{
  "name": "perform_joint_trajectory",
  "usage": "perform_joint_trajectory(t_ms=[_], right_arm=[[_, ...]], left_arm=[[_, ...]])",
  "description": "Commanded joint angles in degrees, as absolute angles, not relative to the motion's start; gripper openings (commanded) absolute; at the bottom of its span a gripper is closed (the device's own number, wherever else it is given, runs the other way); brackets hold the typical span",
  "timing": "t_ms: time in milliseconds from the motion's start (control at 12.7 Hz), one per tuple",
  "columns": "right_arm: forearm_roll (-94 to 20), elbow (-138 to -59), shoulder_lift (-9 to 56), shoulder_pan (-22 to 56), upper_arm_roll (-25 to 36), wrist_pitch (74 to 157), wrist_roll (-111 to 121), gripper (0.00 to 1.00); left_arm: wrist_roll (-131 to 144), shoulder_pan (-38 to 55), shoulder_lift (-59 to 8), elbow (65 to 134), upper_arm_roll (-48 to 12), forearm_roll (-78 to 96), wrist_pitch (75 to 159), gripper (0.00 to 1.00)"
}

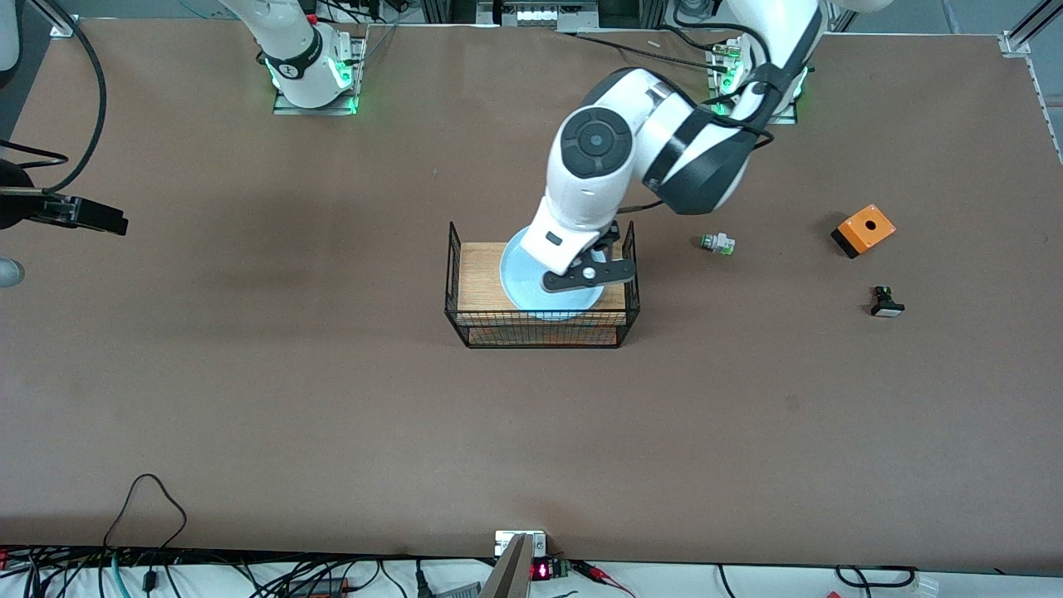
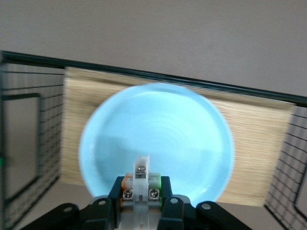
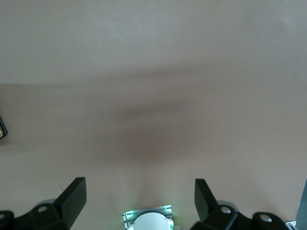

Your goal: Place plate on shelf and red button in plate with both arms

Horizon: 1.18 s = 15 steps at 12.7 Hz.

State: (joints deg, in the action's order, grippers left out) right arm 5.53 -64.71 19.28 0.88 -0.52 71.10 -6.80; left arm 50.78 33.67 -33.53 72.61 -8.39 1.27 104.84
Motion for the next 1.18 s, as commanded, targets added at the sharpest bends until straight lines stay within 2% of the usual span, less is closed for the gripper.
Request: perform_joint_trajectory(t_ms=[0,393,471,550,628,785,942,1099], right_arm=[[7.6,-69.1,17.9,1.7,-1.5,74.3,-6.7,1.0],[5.2,-93.8,3.6,0.1,-1.1,93.6,-5.6,1.0],[5.7,-96.7,1.9,0.3,-1.1,94.8,-6.1,1.0],[5.9,-97.6,0.6,0.4,-1.1,95.5,-6.4,1.0],[5.9,-97.8,-0.2,0.2,-1.1,96.3,-6.3,1.0],[5.4,-97.3,-1.7,-0.3,-1.1,96.5,-6.5,1.0],[4.8,-97.3,-2.4,-2.2,-1.1,92.3,-6.2,1.0],[-0.4,-96.3,-1.8,-4.0,-1.1,90.4,-6.3,1.0]], left_arm=[[50.7,34.5,-37.1,70.0,-7.7,0.7,107.5,0.02],[50.5,34.5,-40.0,70.8,-7.7,0.0,108.8,0.03],[50.5,34.5,-40.2,70.8,-7.7,0.0,108.8,0.08],[50.4,34.2,-40.2,70.8,-7.7,0.2,108.7,0.4],[50.4,34.2,-40.1,70.7,-7.6,0.0,108.6,0.99],[50.7,34.2,-38.9,70.2,-7.3,-0.1,108.0,1.0],[50.3,33.2,-35.4,70.1,-7.0,-1.1,105.1,1.0],[47.8,31.6,-32.1,70.1,-7.0,-1.4,102.8,1.0]])
